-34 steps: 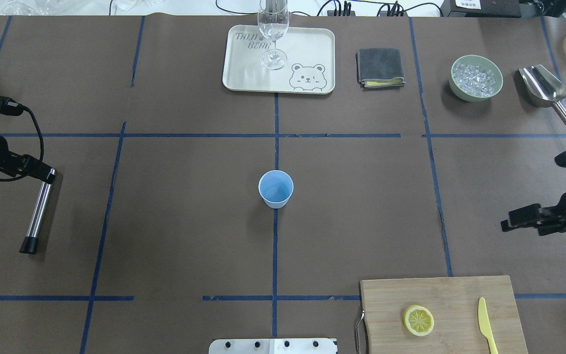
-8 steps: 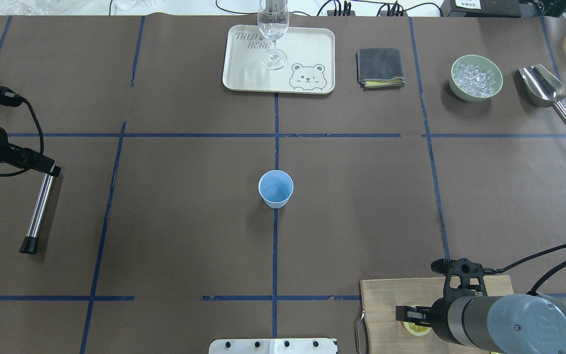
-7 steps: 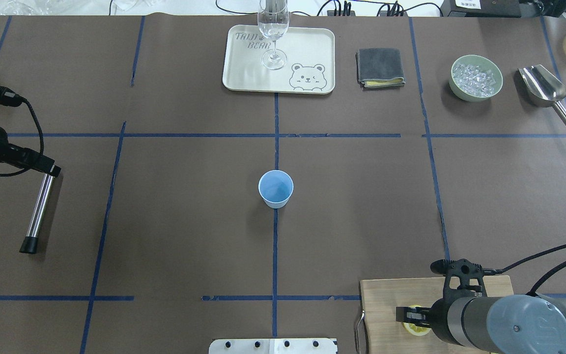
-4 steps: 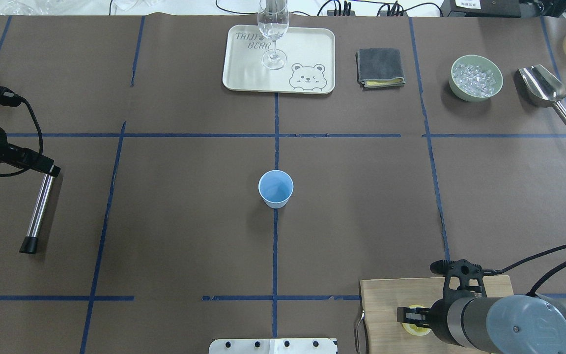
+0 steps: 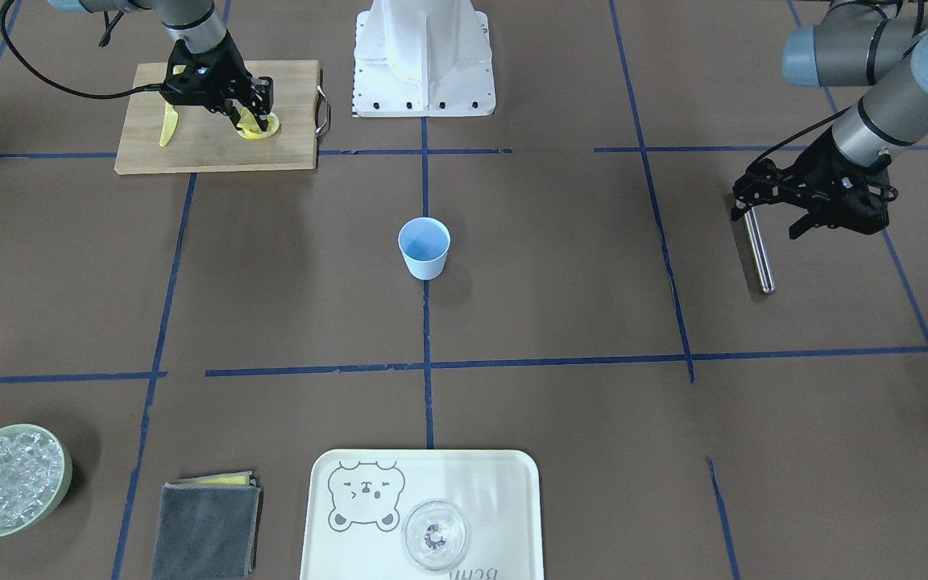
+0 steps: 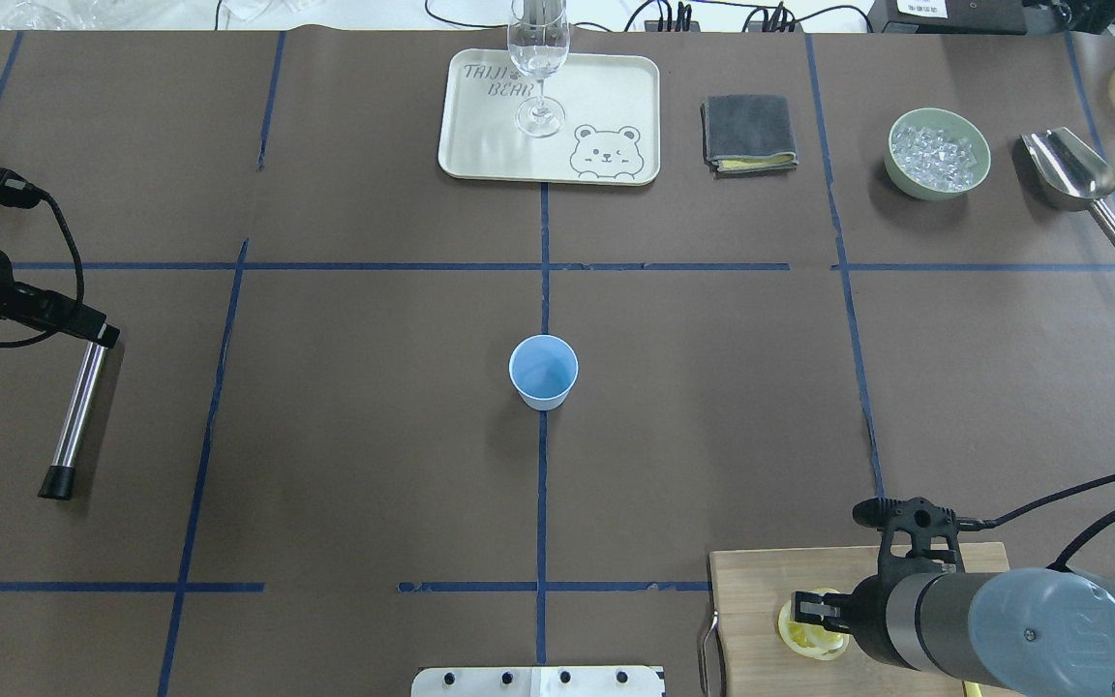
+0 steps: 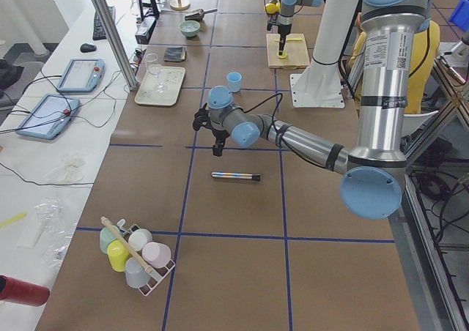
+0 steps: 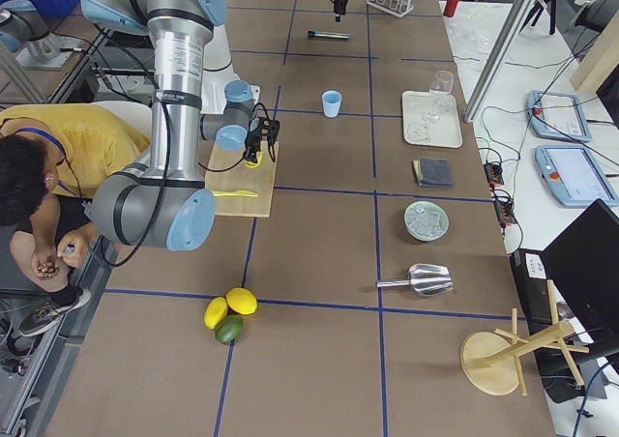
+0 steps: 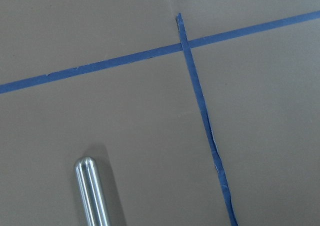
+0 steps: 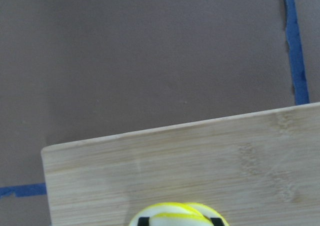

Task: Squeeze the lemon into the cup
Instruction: 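Lower right gripper and grasp the top lemon slice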

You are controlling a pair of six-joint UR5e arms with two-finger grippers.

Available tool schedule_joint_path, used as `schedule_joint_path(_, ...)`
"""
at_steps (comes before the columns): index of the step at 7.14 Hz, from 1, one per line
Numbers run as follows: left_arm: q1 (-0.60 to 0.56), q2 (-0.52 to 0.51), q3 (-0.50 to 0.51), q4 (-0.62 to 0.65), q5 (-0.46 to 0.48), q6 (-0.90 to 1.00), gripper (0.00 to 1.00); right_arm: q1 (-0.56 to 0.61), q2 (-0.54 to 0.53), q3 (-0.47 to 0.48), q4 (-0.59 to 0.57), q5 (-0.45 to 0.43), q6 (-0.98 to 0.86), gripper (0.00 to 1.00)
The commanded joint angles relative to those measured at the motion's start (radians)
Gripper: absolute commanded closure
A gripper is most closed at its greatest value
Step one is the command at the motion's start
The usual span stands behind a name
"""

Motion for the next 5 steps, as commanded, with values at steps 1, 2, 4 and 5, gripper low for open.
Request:
schedule_joint_path(1, 0.0, 0.0, -0.002, 0.0, 0.0, -0.001, 0.01, 0.015, -0.008, 0.035, -0.009, 0.006, 0.0, 0.51)
schedule_joint_path(2, 0.0, 0.0, -0.003, 0.0, 0.0, -0.001, 0.01, 0.033, 0.007, 0.098, -0.117, 0.01, -0.002, 0.5)
schedule_joint_path(4, 0.0, 0.002, -0.006, 0.0, 0.0, -0.001, 0.01, 0.083, 0.207, 0.111, -0.315, 0.012, -0.002, 0.5)
schedule_joint_path(5, 0.0, 0.002, -0.008, 0.0, 0.0, -0.001, 0.01, 0.126, 0.321, 0.053, -0.348, 0.01, -0.003, 0.5)
